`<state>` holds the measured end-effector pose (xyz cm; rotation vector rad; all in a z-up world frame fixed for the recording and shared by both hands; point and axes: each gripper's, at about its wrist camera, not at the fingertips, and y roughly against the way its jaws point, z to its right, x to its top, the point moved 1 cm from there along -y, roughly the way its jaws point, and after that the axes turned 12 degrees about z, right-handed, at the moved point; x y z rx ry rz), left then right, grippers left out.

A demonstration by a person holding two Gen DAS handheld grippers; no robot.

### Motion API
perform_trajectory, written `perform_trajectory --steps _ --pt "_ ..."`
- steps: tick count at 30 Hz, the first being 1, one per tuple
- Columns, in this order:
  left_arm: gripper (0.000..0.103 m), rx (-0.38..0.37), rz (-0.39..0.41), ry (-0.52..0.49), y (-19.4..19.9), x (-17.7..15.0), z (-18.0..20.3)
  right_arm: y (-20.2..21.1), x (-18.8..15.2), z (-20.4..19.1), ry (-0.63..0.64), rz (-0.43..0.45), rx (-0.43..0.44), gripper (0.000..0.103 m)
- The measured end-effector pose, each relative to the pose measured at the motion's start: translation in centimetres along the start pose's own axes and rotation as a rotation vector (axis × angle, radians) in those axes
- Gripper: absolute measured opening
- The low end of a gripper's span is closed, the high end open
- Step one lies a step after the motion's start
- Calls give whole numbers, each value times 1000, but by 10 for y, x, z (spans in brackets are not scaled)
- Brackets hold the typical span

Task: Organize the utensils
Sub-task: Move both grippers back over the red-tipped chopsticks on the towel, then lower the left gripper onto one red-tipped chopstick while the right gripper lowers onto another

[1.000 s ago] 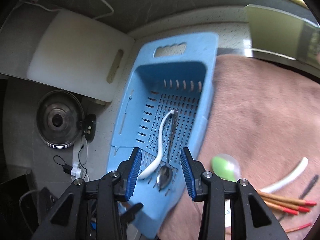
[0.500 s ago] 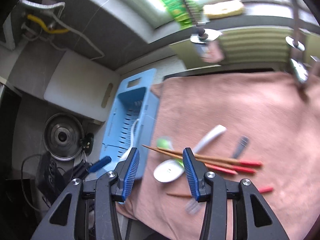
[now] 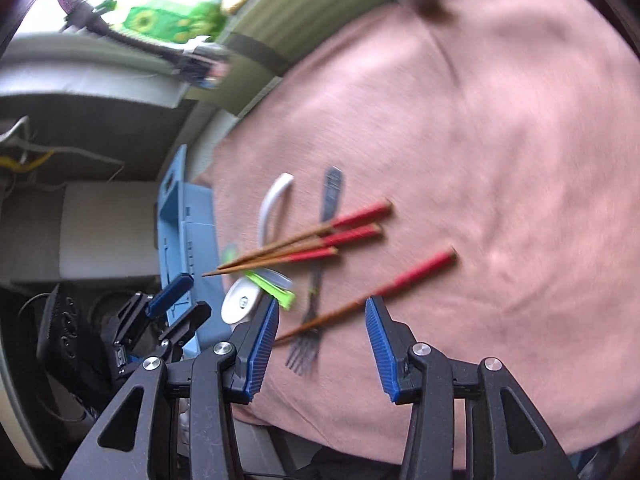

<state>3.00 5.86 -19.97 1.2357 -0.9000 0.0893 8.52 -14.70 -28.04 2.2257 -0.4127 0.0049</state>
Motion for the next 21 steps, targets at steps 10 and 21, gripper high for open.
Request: perform_trajectory --steps 10,21 --pt "33 -51 -121 -197 -34 10 24 -29 -9 17 -108 -35 -61 31" --pt "33 -101 -230 -293 -77 18 24 -46 -2 3 -84 -24 -156 22"
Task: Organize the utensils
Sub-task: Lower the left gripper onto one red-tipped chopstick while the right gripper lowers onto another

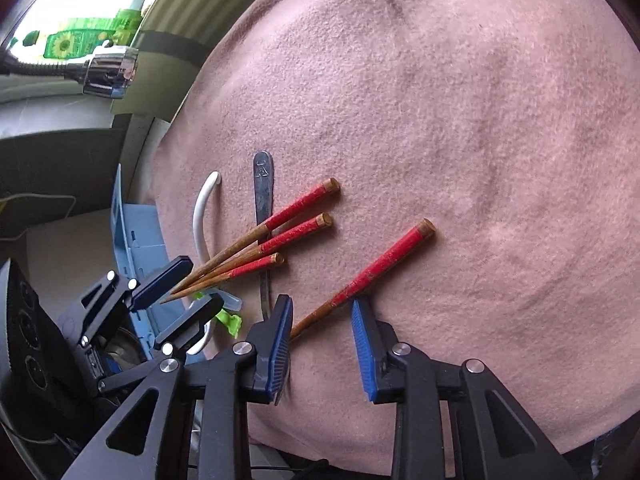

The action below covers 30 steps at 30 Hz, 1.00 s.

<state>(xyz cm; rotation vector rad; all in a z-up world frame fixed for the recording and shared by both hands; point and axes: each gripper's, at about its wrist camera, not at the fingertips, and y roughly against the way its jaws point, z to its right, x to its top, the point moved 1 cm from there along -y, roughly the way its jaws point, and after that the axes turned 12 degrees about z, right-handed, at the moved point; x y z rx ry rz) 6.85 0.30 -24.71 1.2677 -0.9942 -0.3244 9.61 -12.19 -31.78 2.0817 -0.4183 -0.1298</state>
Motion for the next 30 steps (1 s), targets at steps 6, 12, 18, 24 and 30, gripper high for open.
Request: perform_trajectory --steps 6,12,18,24,30 --pt "30 -20 -38 -23 -18 6 -2 -5 7 -2 13 -6 -29 15" --pt "27 -31 -30 3 -22 11 1 -2 15 -3 59 4 -49 15" --pt "24 -41 -30 46 -25 16 9 6 30 4 94 22 -82 14" --pt "22 -37 -37 77 -30 26 17 14 47 10 136 39 -117 14" --pt "14 -55 -47 111 -37 44 32 21 60 20 165 37 -132 13"
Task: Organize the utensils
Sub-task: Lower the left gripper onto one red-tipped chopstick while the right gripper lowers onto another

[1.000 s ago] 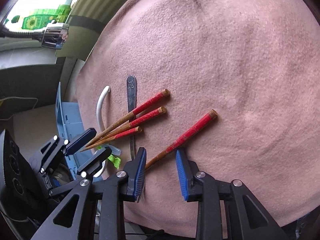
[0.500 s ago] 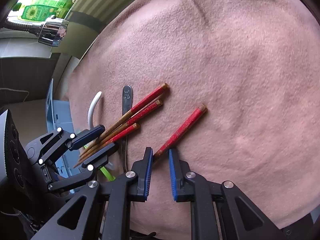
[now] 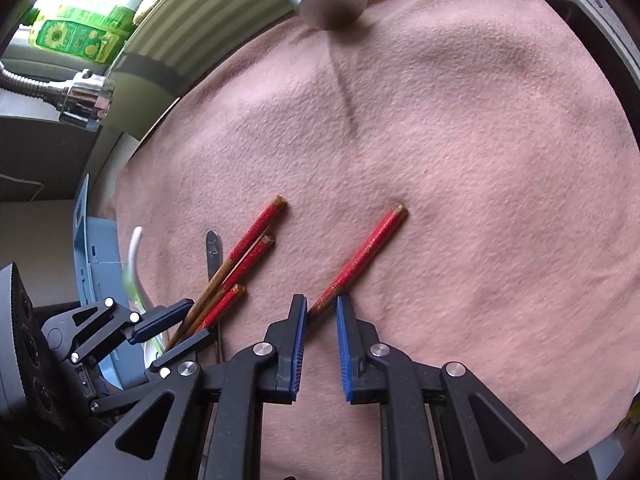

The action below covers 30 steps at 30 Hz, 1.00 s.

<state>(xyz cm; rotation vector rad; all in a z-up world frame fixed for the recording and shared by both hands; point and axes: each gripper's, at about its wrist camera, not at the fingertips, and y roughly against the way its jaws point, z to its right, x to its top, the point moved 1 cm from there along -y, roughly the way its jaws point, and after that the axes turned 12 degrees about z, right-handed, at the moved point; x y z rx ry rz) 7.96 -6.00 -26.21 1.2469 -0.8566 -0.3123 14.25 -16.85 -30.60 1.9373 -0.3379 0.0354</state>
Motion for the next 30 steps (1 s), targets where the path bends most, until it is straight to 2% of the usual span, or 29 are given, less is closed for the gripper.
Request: perform_trajectory --steps 3,5,12,15,18,21,26,30 --pt "13 5 -3 12 -9 6 18 2 6 4 23 -6 1 13" --pt "13 -9 -6 44 -16 13 26 3 11 8 40 -6 2 13" --pt "13 11 7 132 -32 31 50 7 27 15 144 1 -11 12" --pt "13 24 25 171 -36 41 55 7 33 18 162 -22 16 12" --pt "16 26 25 196 -34 37 58 10 34 21 171 -27 33 13" --pt "18 28 38 218 -32 34 60 16 32 25 137 -29 68 19" --pt "18 12 49 258 -26 22 50 28 15 32 78 -43 130 19" --pt "20 12 53 235 -19 18 41 22 -2 24 49 -56 138 19"
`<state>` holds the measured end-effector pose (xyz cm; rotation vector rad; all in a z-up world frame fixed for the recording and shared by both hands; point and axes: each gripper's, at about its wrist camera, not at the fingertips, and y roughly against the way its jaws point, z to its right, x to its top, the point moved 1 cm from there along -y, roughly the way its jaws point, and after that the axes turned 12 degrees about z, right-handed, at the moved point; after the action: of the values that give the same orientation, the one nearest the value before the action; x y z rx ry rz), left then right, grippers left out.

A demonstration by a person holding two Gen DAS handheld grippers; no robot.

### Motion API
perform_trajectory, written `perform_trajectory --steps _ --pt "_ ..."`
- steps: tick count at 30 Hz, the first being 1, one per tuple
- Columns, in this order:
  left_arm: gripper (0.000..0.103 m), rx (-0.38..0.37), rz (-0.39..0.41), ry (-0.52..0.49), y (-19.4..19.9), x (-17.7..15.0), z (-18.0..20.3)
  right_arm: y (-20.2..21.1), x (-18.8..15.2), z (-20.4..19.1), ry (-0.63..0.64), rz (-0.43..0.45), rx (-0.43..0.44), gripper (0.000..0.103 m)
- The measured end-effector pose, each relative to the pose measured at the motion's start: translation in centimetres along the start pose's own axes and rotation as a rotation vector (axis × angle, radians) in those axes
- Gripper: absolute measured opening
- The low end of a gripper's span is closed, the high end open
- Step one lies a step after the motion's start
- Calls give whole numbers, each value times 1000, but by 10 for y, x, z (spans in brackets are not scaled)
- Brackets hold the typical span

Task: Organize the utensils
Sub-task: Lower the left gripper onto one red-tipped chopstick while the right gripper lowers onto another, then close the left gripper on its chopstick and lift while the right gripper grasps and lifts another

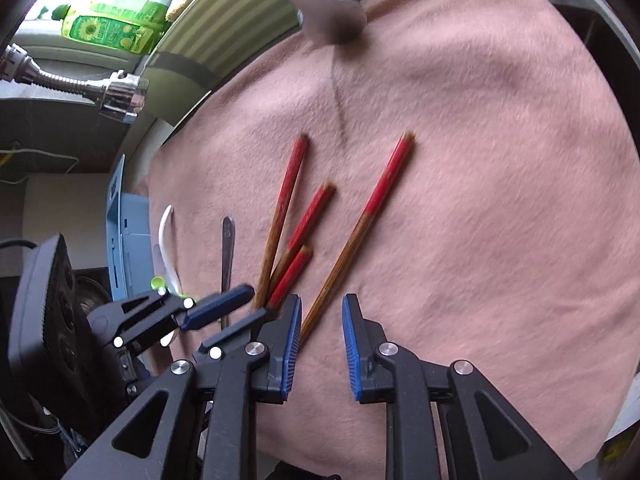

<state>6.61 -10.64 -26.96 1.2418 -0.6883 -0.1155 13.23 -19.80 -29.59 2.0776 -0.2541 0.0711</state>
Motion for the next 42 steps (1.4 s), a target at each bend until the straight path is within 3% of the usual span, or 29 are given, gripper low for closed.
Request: perform_trajectory --steps 1,12,22,25,30,42 --pt "20 -5 -2 -7 1 14 -7 -2 -3 -2 -2 -2 -6 19" --pt "20 35 0 -81 10 15 -40 -15 -17 -16 -28 52 -91 19" --pt "17 32 -17 -199 -12 26 -22 -21 -33 -29 -68 113 -137 19" --pt "11 28 -18 -228 -17 28 -14 -15 -38 -26 -45 126 -153 13" --pt "9 7 -34 -252 -20 26 -7 -2 -32 -10 -82 169 -170 9" --pt "10 7 -18 -188 -27 36 -9 -2 -27 6 -147 162 -125 10"
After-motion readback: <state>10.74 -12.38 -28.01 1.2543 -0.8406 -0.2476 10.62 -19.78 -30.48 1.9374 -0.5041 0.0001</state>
